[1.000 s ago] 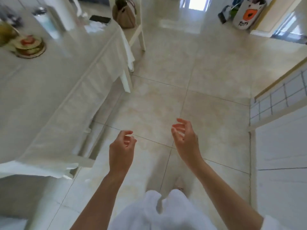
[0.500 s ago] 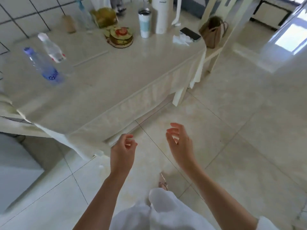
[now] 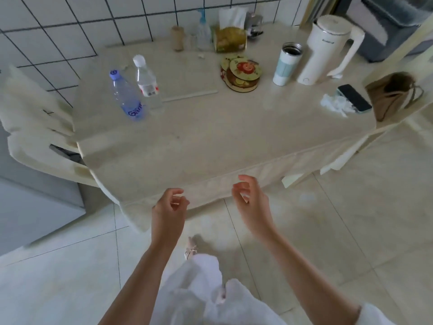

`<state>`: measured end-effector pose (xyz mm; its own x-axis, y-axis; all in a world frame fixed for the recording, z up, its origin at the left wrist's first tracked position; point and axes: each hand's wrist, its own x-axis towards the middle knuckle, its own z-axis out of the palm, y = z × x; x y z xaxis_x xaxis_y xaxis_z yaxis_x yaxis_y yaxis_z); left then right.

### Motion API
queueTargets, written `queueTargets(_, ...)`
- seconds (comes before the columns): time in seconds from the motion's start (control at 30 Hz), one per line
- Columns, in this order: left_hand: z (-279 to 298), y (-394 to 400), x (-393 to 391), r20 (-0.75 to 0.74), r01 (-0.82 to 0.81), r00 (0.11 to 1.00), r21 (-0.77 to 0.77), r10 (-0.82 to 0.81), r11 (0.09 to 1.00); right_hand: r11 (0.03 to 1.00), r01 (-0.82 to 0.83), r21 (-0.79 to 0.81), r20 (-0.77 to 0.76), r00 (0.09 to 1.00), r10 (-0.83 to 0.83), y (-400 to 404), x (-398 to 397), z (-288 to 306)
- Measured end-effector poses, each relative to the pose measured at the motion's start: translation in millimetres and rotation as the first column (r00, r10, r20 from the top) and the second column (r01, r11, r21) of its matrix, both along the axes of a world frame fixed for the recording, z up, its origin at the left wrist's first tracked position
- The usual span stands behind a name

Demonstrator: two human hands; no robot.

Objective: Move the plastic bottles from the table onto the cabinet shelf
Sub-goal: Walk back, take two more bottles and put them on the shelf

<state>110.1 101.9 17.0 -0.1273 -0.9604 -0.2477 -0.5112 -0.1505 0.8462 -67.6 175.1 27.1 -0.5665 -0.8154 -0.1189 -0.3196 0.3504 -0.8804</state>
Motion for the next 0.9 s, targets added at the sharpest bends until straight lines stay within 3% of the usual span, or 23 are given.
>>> queueTargets(0.23,-10,-121,10,-0.005,-0.084,0.996,0.051,0.084,0.995,0.998,-0.067,0.013,0.016,0.998,0.067,-128,3,-9)
queueTargets(0.53,-10,-267,13,0.067,-0.16,0.984,-0.068,0.165,0.985,0.991,-0.134,0.01,0.03,0.991,0.134,-275,9,-10)
queueTargets(0.9,-40,-372,5,-0.018,-0.37,0.929,0.002,0.37,0.929,0.929,-0.353,0.114,0.031,0.936,0.351,-405,-5,-17)
